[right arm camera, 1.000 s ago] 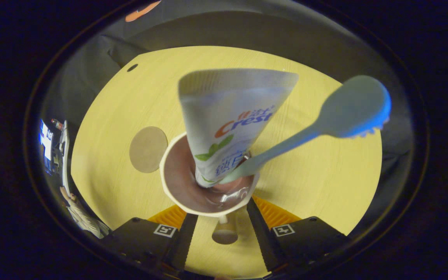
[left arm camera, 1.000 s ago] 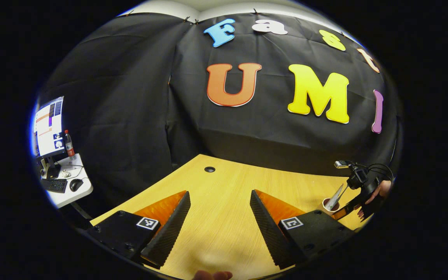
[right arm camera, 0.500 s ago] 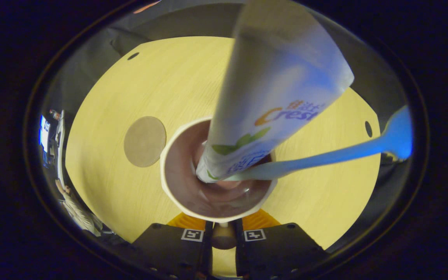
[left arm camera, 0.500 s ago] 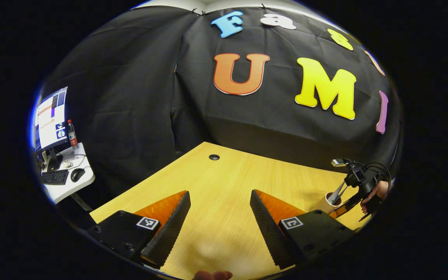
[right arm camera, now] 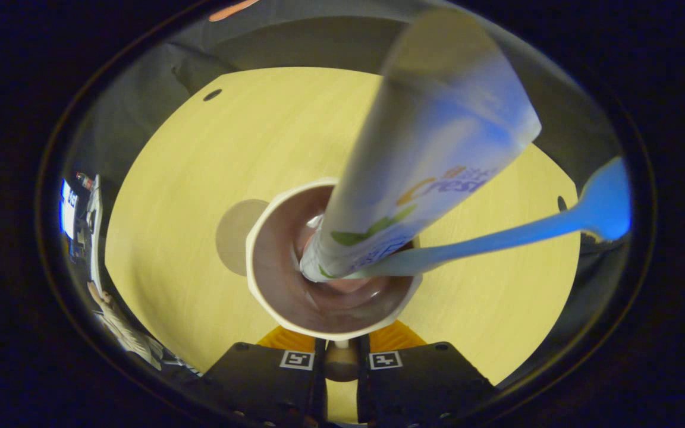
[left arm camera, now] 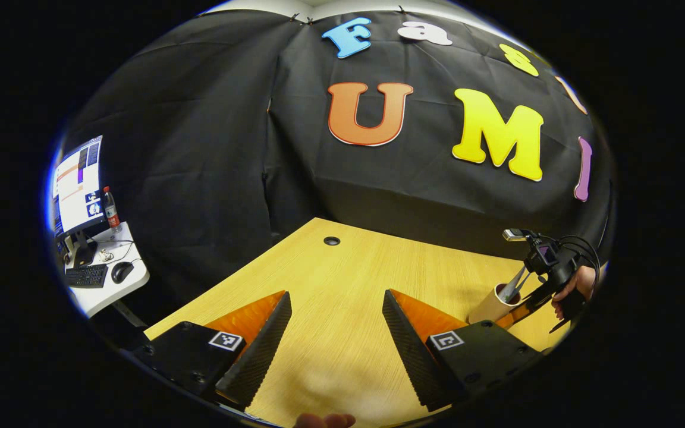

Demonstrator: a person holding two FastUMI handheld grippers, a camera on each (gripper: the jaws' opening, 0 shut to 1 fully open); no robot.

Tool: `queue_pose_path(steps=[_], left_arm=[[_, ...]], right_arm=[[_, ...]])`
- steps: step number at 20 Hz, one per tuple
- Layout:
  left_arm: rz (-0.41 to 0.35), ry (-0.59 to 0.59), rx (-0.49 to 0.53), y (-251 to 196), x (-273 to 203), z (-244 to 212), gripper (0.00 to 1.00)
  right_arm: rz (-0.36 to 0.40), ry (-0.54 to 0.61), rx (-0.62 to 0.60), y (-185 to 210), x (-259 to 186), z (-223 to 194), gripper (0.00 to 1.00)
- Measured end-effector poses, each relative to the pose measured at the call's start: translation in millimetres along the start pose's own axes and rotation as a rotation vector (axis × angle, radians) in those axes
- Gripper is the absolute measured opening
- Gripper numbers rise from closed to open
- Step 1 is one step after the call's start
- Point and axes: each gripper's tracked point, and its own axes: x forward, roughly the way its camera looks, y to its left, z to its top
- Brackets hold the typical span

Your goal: Put the toothbrush and toothpaste on the desktop into the cup, then pick up the cup and place it on the coaster on the desktop.

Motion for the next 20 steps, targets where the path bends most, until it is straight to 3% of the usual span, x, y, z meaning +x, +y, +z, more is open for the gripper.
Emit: queue_pose_path(steps=[8, 15, 17, 20], left_arm=[[0.081, -0.016, -0.014, 56, -10, 6, 0.98], [0.103, -0.007, -0.031, 83, -13, 2, 0.98], [0.100, -0.003, -0.020, 86, -13, 2, 0.98], [0.090, -0.008, -0.015, 88, -13, 3, 0.98]], right_arm=[[0.028, 0.004, -0.061, 69, 4, 19, 0.18], [0.017, 0.016, -0.055, 88, 14, 22, 0.18], [-0.017, 0.028, -0.044, 86, 21, 19, 0.19], [-0.028, 0.027, -0.014, 89, 20, 17, 0.24]])
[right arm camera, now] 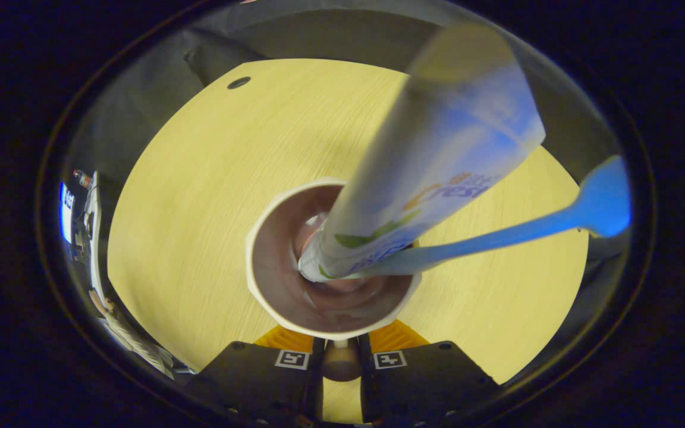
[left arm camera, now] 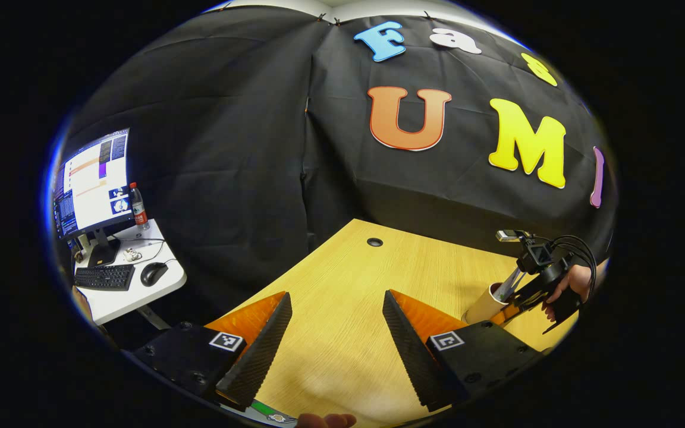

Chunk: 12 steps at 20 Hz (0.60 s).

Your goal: Put the toothbrush and toothpaste on the desktop into the cup, then pick up the cup and place it on the coaster on the desktop.

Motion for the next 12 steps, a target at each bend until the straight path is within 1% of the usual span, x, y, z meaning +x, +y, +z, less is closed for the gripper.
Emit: queue_pose_path(steps=[2, 3, 4, 5, 7, 8, 10, 11, 12], left_arm=[[-0.010, 0.003, 0.001, -1, 3, 0, 0.98], [-0.015, 0.004, 0.002, -2, 4, 0, 0.98], [-0.022, 0.004, 0.005, -4, 4, 1, 1.00], [-0.032, 0.000, 0.010, -6, 5, 3, 0.98], [-0.056, -0.012, 0.025, -15, 4, 7, 0.98], [-0.070, -0.017, 0.033, -19, 5, 9, 0.98], [-0.095, -0.024, 0.049, -27, 5, 11, 0.98], [-0.110, -0.027, 0.054, -32, 4, 11, 0.98], [-0.126, -0.030, 0.059, -39, 4, 12, 0.98]], right_arm=[[0.016, -0.003, 0.015, 4, -3, -3, 0.30], [0.013, -0.003, 0.026, 5, -5, -4, 0.36], [0.015, -0.005, 0.033, 5, -7, -4, 0.46], [0.016, -0.007, 0.042, 6, -8, -5, 0.51], [0.024, -0.011, 0.066, 7, -14, -9, 0.67], [0.029, -0.020, 0.077, 6, -17, -12, 0.78], [0.027, -0.040, 0.095, 4, -25, -17, 0.79], [0.025, -0.054, 0.104, 2, -31, -20, 0.82], [0.018, -0.073, 0.109, -1, -36, -24, 0.81]])
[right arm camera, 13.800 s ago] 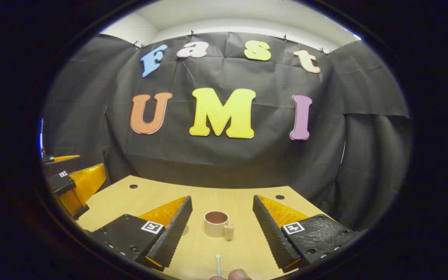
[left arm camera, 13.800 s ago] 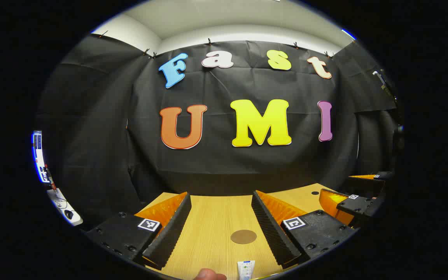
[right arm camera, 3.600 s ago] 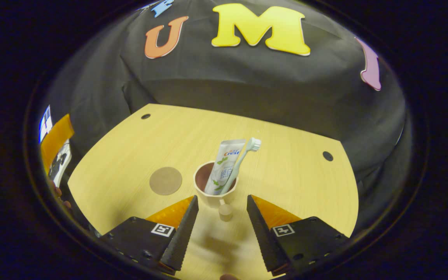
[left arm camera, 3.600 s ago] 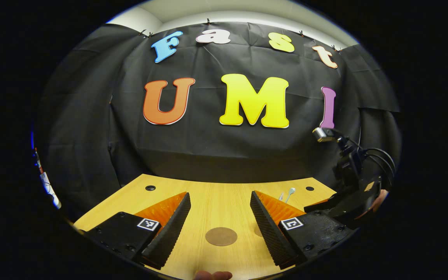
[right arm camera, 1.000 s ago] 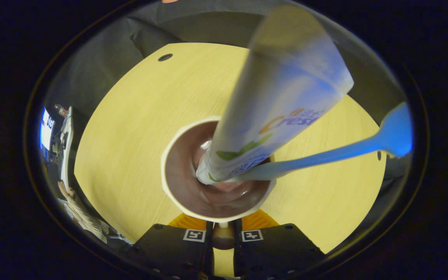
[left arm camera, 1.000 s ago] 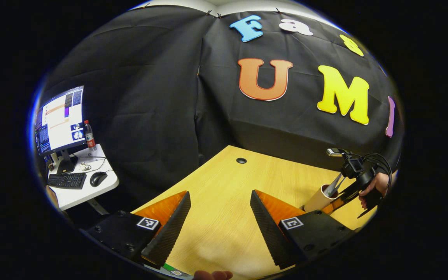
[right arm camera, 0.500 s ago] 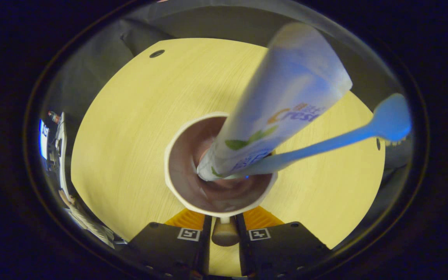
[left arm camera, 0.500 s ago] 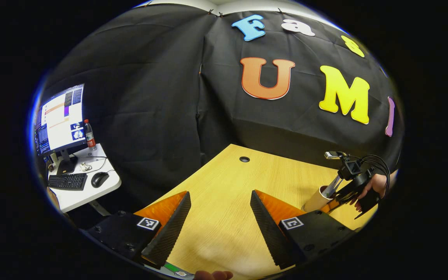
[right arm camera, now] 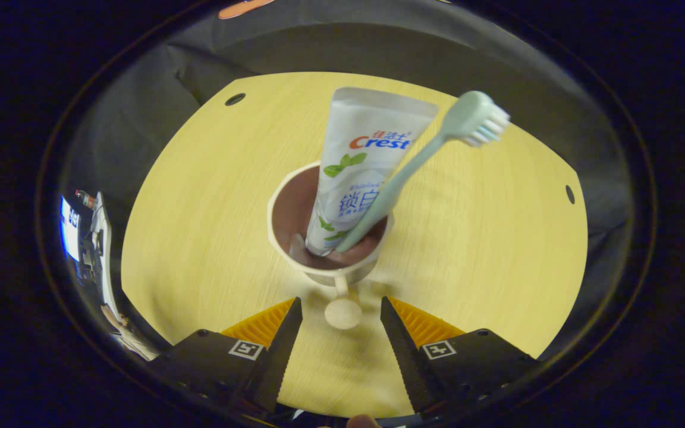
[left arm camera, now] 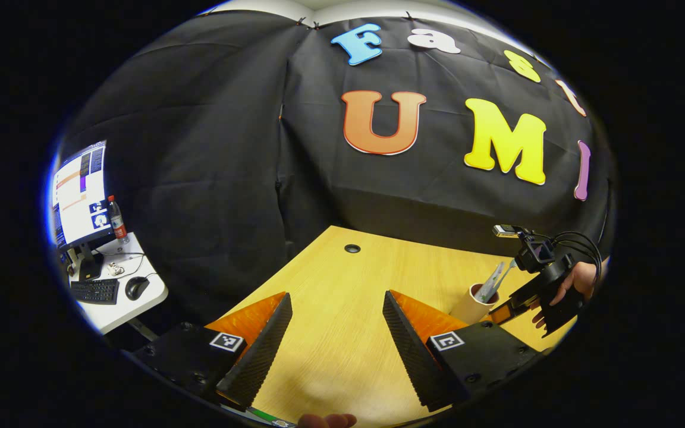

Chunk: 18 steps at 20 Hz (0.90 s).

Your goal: Put the toothbrush and toothpaste on the desktop into the cup, then pick up the cup and place it on the coaster on the desktop.

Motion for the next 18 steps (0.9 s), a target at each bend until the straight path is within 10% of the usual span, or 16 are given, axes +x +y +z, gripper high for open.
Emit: queue_pose_path(steps=[18], left_arm=[[-0.314, -0.178, 0.057, -180, -31, 106, 0.97]], right_arm=[[-0.264, -0.788, 0.104, -101, -253, 14, 0.83]])
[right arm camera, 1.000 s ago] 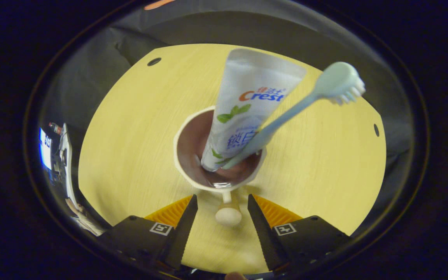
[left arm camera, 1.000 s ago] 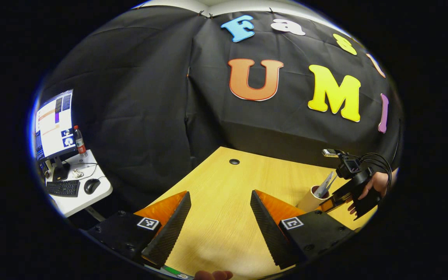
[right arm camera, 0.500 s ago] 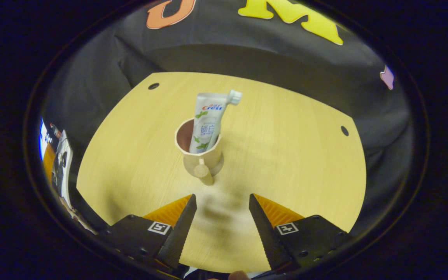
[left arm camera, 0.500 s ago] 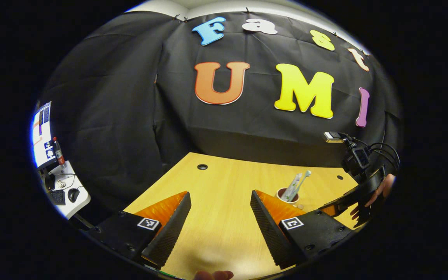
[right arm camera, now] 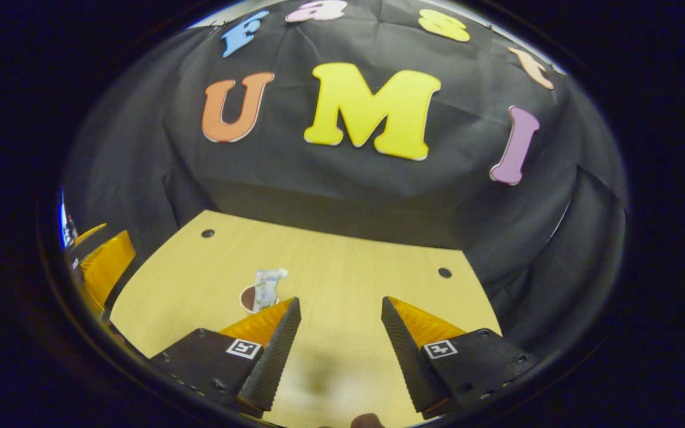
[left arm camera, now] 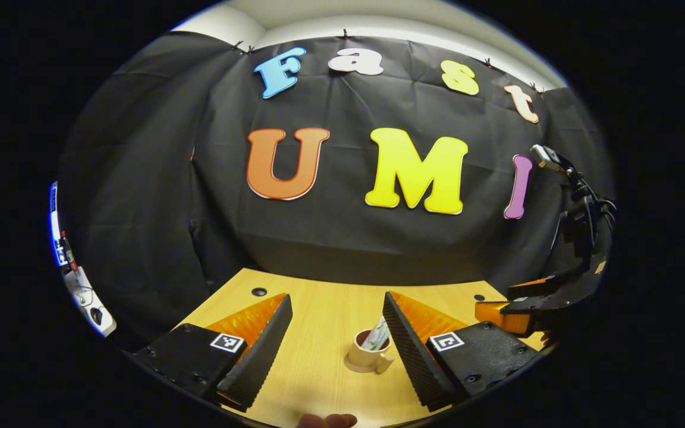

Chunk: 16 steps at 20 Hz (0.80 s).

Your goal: Put the toothbrush and toothpaste on the desktop into the cup, then pick up the cup and place it on the coaster on the desktop.

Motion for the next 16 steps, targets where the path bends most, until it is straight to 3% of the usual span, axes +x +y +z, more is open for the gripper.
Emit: queue_pose_path(steps=[7, 16], left_arm=[[-0.003, -0.097, 0.025, -25, -1, 52, 1.00], [-0.019, -0.113, 0.062, -35, -3, 59, 0.97]], right_arm=[[-0.008, -0.200, 0.072, -16, -38, 42, 0.84], [-0.024, -0.243, 0.101, -28, -53, 47, 0.84]])
